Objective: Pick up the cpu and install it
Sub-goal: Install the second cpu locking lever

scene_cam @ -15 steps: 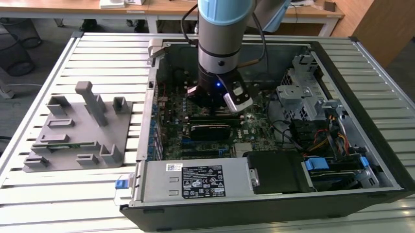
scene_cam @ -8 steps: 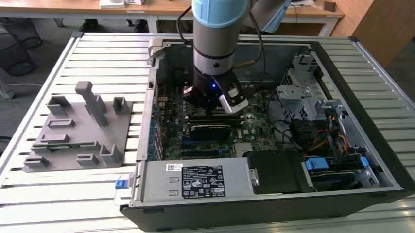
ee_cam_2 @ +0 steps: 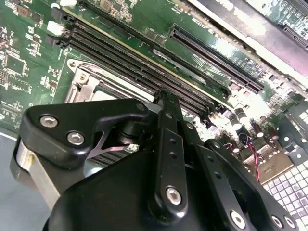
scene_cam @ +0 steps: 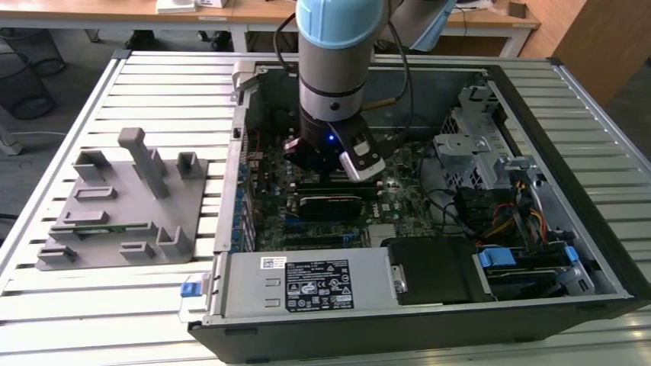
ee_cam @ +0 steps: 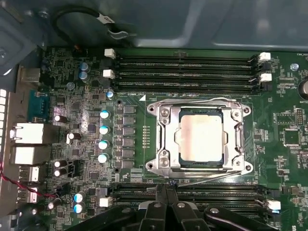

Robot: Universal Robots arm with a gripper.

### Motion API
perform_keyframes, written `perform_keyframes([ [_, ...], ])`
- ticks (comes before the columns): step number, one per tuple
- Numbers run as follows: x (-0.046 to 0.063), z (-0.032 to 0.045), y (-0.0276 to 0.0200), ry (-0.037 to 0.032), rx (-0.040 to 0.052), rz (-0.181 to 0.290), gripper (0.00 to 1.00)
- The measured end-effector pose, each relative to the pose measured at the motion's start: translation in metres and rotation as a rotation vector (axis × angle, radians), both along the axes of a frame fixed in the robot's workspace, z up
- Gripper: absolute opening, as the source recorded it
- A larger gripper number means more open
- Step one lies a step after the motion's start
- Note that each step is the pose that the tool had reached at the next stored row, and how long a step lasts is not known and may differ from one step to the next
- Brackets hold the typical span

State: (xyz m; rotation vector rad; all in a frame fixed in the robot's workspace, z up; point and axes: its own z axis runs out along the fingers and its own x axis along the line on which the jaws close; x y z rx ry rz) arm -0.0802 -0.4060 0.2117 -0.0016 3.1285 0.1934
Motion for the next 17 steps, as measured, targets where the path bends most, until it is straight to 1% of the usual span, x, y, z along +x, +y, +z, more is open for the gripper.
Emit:
perform_keyframes([
  [2, -0.001, -0.0009, -0.0002, -0.0001, 0.0022, 0.0, 0.11],
  [4, -0.0017, -0.0013, -0.0006, 0.0002, 0.0074, 0.0, 0.11],
  [8, -0.0024, -0.002, -0.0029, 0.0003, 0.0315, 0.0, 0.11],
  [10, -0.0028, -0.0025, -0.0045, 0.0002, 0.0392, 0.0, 0.11],
  [11, -0.0031, -0.0028, -0.0052, 0.0002, 0.0413, 0.0, 0.11],
  [13, -0.0039, -0.0037, -0.0059, 0.0001, 0.0424, 0.0, 0.11],
  [17, -0.0062, -0.0063, -0.006, 0.0002, 0.0471, 0.0, 0.11],
])
